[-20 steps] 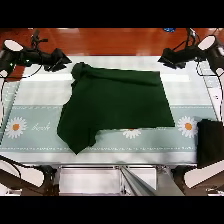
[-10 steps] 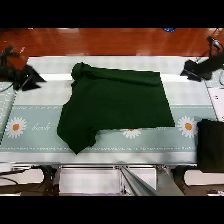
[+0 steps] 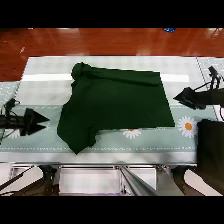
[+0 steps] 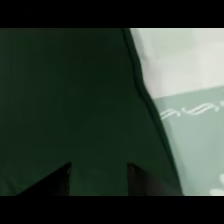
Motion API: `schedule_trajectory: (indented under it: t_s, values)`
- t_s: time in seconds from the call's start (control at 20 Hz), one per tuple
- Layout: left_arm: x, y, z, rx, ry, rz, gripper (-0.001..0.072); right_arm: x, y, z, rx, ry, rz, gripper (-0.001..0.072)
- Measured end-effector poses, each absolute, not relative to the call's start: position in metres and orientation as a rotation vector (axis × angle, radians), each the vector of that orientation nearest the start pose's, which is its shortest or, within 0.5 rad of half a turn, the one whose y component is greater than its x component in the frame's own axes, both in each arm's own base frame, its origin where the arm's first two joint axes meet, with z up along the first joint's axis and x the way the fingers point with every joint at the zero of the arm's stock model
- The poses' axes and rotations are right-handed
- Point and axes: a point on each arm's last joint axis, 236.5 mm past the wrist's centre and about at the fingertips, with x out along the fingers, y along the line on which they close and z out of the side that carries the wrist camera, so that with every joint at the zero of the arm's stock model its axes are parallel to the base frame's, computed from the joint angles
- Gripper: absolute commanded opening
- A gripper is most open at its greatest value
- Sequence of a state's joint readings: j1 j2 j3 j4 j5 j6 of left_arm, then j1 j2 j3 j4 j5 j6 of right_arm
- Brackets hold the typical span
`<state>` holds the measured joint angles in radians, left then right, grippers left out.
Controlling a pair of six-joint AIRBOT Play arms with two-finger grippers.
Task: Fold the shirts.
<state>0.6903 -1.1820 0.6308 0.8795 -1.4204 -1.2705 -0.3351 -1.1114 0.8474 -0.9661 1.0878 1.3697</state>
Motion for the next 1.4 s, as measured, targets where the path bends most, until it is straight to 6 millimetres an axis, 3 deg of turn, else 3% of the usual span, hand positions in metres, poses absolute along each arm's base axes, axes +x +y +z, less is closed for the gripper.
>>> schedule_trajectory:
  t_s: [0.2, 0.5, 0.55, 0.6, 0.65, 0.8, 0.9, 1.05, 1.2, 1.4]
  values:
    - [0.219, -0.018, -0.073, -1.109, 1.497, -0.115, 0.0505, 0.333, 0.017, -0.002, 0.65, 1.151, 0.134, 0.0409]
    - [0.218, -0.036, -0.096, -1.067, 1.543, -0.096, 0.0501, 0.33, 0.022, -0.002, 0.66, 1.146, 0.148, 0.041]
    - [0.218, -0.041, -0.098, -1.061, 1.555, -0.105, 0.0377, 0.33, 0.023, -0.002, 0.664, 1.146, 0.15, 0.0409]
    - [0.219, -0.045, -0.103, -1.045, 1.564, -0.107, 0.0057, 0.329, 0.023, -0.002, 0.664, 1.148, 0.151, 0.0409]
    - [0.221, -0.046, -0.108, -1.024, 1.564, -0.095, 0.0024, 0.329, 0.022, -0.002, 0.666, 1.147, 0.15, 0.041]
    - [0.23, -0.05, -0.112, -1.005, 1.552, -0.084, 0.0024, 0.328, 0.01, 0.003, 0.718, 1.127, 0.124, 0.041]
    - [0.234, -0.05, -0.112, -0.993, 1.542, -0.086, 0.0024, 0.321, -0.02, -0.002, 0.752, 1.12, 0.045, 0.0409]
    - [0.237, -0.05, -0.112, -0.979, 1.536, -0.089, 0.0024, 0.287, -0.054, -0.027, 0.845, 1.194, -0.071, 0.041]
    - [0.239, -0.05, -0.112, -0.972, 1.532, -0.091, 0.0024, 0.257, -0.051, -0.056, 0.946, 1.294, -0.106, 0.0409]
    - [0.239, -0.05, -0.111, -0.968, 1.531, -0.094, 0.0024, 0.241, -0.031, -0.08, 0.988, 1.409, -0.071, 0.0409]
